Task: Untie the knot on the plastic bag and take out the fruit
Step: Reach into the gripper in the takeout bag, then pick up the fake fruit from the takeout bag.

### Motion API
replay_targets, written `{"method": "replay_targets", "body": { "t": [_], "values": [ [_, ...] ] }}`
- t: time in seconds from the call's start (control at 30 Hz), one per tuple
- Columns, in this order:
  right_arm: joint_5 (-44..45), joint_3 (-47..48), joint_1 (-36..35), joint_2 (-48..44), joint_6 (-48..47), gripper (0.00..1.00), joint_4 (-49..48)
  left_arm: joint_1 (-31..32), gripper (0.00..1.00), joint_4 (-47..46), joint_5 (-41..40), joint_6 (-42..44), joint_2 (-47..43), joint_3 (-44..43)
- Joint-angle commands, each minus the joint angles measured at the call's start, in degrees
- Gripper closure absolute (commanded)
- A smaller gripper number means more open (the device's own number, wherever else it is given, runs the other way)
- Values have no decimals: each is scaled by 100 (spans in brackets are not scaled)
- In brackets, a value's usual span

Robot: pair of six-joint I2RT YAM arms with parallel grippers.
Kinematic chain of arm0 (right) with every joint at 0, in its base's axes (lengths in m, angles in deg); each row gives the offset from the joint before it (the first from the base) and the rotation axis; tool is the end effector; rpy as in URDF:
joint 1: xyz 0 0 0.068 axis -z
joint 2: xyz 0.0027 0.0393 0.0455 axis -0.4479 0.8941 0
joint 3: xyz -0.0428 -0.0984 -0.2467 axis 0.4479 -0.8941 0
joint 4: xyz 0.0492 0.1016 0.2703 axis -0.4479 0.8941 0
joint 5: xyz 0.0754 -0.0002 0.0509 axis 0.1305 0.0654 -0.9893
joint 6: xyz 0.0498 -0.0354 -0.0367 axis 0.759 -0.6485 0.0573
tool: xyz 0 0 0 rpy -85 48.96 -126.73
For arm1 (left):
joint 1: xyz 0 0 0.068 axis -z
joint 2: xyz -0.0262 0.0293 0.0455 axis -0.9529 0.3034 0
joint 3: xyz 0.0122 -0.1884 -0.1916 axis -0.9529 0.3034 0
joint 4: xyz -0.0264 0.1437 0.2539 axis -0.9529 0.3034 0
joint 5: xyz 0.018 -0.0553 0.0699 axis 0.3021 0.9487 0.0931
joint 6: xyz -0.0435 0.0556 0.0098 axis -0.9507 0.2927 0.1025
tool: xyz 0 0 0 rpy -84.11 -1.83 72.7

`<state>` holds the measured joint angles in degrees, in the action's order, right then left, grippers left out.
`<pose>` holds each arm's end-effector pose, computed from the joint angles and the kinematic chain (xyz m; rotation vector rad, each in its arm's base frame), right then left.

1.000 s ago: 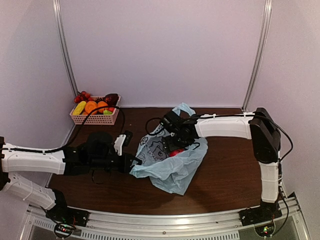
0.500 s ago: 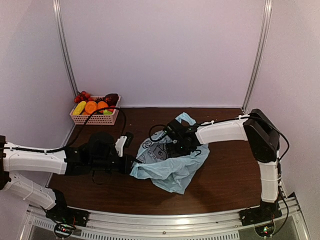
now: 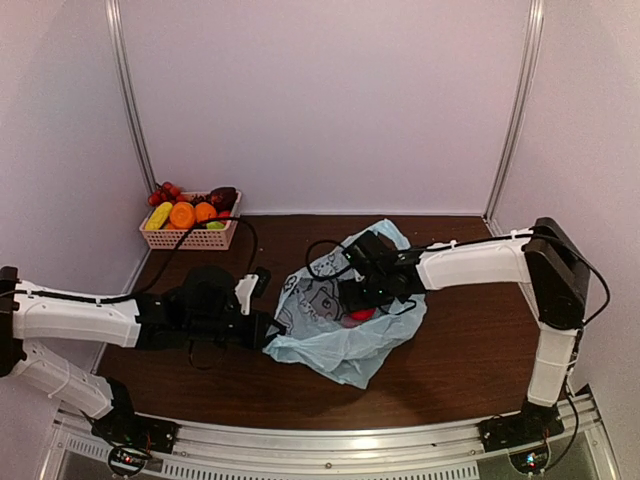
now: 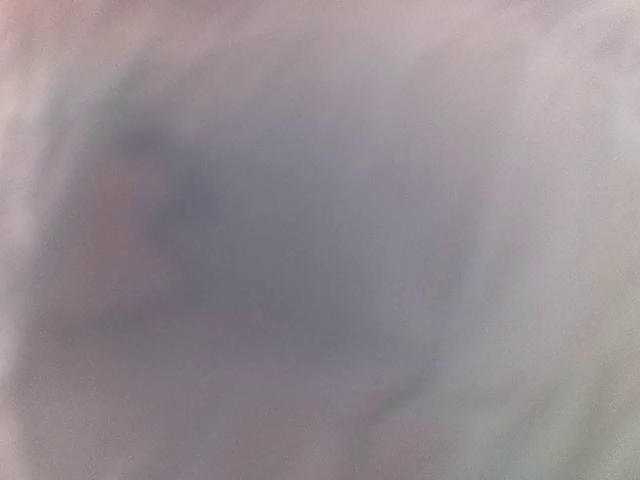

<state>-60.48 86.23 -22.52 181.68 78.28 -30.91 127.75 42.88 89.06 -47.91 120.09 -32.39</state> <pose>0.2954 0.3313 0.1330 -0.3951 2.5590 0.3878 0.1713 -0.2576 0.1667 0.2838 2.3787 -1.0158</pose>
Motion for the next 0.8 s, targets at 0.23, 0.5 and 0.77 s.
{"method": "replay_targets", "body": {
  "t": [0.23,0.5,0.77],
  "values": [
    [-2415,-875,-168,-1761,-405,51,-2243,-45,100,-243,-42,30,246,-258],
    [-3430,-1428,-194,-2564,20,51,-3132,-40,75,114,-511,201,-39,-457],
    [-3377,-1487,-214,-3163,246,51,-3345,93,5,306,-1336,1703,-1610,-621]
  ]
}}
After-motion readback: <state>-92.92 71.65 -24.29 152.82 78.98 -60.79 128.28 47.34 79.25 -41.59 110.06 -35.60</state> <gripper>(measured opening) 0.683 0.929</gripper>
